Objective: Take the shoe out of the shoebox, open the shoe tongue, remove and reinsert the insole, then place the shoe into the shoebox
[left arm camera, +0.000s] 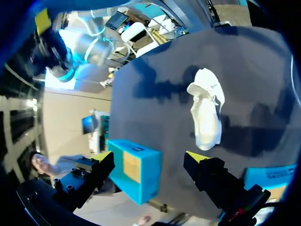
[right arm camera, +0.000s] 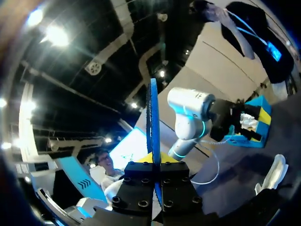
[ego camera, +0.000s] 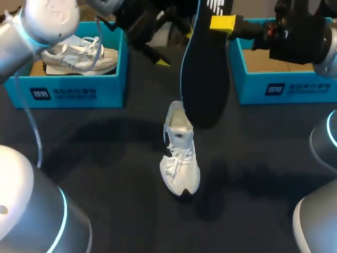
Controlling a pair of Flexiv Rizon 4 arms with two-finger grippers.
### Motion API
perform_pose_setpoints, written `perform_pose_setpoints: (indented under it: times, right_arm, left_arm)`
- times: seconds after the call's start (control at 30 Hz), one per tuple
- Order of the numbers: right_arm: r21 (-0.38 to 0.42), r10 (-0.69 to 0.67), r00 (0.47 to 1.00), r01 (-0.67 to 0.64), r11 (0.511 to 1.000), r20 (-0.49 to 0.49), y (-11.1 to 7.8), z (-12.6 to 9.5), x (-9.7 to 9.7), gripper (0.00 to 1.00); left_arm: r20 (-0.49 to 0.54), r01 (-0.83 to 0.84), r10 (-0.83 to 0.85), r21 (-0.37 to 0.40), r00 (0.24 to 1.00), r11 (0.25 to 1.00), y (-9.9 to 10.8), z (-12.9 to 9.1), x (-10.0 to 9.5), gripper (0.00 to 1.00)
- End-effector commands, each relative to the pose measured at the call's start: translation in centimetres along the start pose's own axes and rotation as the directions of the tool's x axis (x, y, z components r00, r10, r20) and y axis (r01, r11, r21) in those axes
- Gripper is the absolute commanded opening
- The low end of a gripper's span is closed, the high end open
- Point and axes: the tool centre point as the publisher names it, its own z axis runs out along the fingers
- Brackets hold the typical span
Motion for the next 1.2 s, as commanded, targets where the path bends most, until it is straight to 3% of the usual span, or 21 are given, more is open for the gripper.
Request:
perform_pose_setpoints:
  times: [0.03, 0.2, 0.33, 0.57, 1.2]
  right_arm:
    - [-0.002, 0.158, 0.987, -0.158, 0.987, 0.023, 1.8, 0.5, -2.9, 0.0]
    - [0.005, 0.296, 0.952, -0.297, 0.955, 0.076, 2.1, -0.8, -6.1, 0.0]
    - [-0.005, 0.37, 0.925, -0.371, 0.928, 0.088, 2.2, -1.4, -7.5, 0.0]
    - [-0.014, 0.465, 0.863, -0.471, 0.882, 0.197, 2.9, -2.8, -10.2, 0.0]
    - [-0.025, 0.448, 0.876, -0.451, 0.892, 0.18, 3.3, -2.9, -10.1, 0.0]
  left_arm:
    - [0.308, -0.051, 0.055, -0.022, 0.95, 0.998, -1.0, -1.0, 0.8, 1.0]
    - [0.383, -0.056, 0.071, -0.049, 0.921, 0.997, -1.5, -1.8, 0.4, 1.0]
    - [0.413, -0.056, 0.076, -0.06, 0.908, 0.997, -1.8, -2.7, 0.1, 1.0]
    - [0.478, -0.076, 0.094, -0.057, 0.874, 0.995, -2.3, -4.1, -0.5, 1.0]
    - [0.569, -0.073, 0.089, -0.05, 0.818, 0.996, -4.6, -5.0, 0.6, 1.0]
